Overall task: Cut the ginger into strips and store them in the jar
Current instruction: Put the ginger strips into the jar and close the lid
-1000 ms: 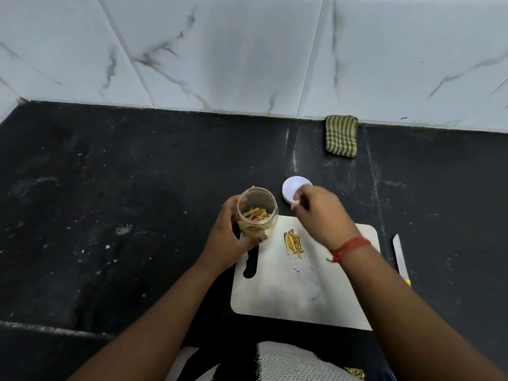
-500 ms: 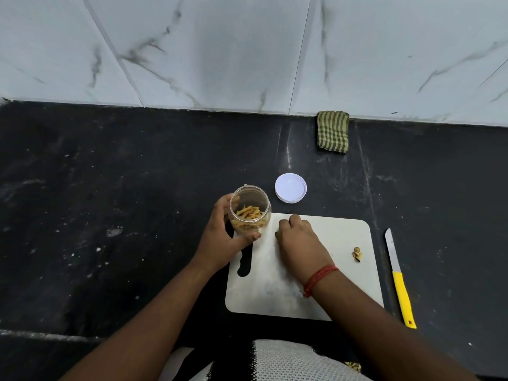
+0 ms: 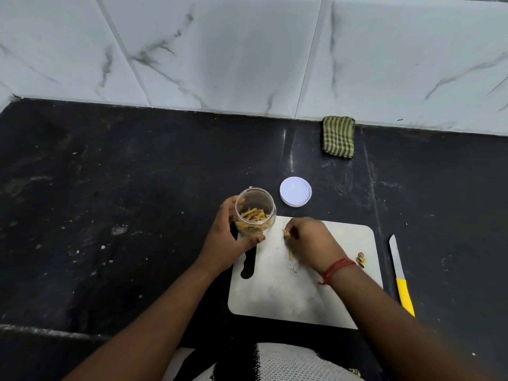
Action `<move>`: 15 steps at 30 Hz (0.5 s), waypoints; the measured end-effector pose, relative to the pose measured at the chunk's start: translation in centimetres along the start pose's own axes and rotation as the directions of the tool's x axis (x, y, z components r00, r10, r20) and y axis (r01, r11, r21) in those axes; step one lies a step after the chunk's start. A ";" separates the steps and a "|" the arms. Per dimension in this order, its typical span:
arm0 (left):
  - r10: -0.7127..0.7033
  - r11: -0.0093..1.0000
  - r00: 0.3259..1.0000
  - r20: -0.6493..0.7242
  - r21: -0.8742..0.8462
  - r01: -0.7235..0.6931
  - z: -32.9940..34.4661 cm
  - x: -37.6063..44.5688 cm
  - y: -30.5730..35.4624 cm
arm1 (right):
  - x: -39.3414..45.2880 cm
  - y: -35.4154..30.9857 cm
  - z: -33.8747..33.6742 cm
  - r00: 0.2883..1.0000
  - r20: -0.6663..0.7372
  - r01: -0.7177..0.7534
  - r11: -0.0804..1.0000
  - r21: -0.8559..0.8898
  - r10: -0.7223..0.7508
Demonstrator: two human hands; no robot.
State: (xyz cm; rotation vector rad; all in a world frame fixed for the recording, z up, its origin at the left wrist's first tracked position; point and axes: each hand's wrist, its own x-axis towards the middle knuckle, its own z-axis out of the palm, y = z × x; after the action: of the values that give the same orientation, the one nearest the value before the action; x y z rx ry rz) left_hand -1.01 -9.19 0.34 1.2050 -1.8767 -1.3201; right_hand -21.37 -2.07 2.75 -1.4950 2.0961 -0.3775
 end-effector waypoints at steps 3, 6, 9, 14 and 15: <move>-0.008 1.000 1.000 0.005 0.014 0.008 0.0 0.0 0.0 | 0.0 0.2 -1.7 0.992 0.037 -0.128 0.948 0.292 0.122; -0.013 1.000 1.000 0.004 0.024 0.013 0.0 0.0 0.0 | -0.2 -1.3 -4.5 0.986 0.084 -0.169 0.800 0.575 0.147; -0.007 0.999 1.000 -0.004 0.033 0.007 0.1 0.0 0.0 | -0.2 -4.5 -8.1 0.999 0.040 -0.052 0.742 0.668 0.033; -0.011 1.000 1.000 0.011 0.023 0.011 0.1 0.0 0.1 | 1.4 -9.1 -9.6 0.983 0.042 0.165 0.955 0.248 -0.181; -0.015 1.000 1.000 0.016 0.021 0.015 0.1 0.0 0.2 | 1.8 -9.7 -9.1 0.967 0.050 0.248 0.968 0.050 -0.250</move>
State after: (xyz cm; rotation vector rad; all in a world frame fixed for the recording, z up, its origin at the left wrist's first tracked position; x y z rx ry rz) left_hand -1.10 -9.14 0.46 1.2243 -1.9006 -1.3253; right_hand -19.39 -7.87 14.74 -1.7282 1.8492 -0.4647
